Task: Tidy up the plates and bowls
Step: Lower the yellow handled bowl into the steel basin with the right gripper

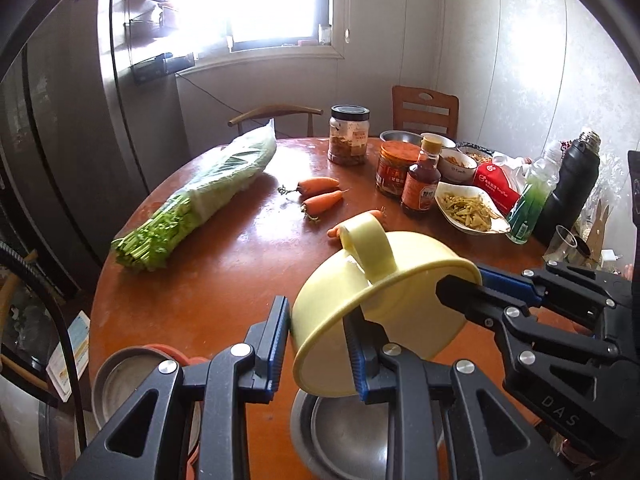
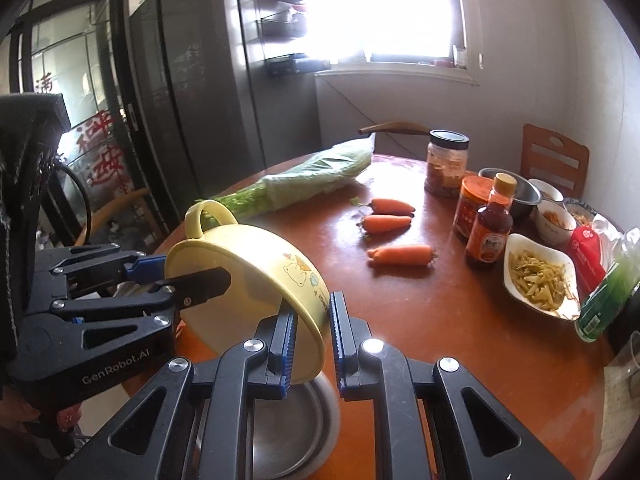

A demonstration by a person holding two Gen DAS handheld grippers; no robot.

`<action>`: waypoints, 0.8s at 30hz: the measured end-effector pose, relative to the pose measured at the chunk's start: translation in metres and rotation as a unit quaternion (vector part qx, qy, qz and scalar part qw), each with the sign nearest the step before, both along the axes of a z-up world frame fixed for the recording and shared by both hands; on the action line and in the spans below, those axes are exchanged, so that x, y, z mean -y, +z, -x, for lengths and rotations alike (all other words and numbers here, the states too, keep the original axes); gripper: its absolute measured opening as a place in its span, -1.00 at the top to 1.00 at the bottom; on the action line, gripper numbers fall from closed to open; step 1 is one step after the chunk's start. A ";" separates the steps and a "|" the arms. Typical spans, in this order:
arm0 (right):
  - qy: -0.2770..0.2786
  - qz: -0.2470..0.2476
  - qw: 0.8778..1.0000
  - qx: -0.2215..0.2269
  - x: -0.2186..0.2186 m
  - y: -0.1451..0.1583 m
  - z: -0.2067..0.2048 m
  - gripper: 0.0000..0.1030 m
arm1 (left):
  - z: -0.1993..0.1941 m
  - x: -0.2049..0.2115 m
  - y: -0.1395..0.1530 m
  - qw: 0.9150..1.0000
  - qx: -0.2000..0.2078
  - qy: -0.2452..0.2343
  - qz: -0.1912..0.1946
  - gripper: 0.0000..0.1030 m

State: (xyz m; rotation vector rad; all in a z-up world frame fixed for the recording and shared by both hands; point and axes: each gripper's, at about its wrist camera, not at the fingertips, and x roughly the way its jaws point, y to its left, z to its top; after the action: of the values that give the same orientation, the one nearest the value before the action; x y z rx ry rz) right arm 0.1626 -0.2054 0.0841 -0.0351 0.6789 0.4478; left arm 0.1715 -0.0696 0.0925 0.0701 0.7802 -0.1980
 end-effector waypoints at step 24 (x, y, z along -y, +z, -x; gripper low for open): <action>0.020 0.008 0.999 -0.033 -0.002 -0.041 0.049 0.68 | 0.056 0.000 -0.038 1.000 -0.023 0.005 -0.012 0.45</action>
State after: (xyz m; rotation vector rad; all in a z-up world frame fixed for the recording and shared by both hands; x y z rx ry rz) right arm 0.1137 -0.2031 0.0434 -0.0486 0.7476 0.4829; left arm 0.1154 -0.0697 0.0546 0.0856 0.8295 -0.1815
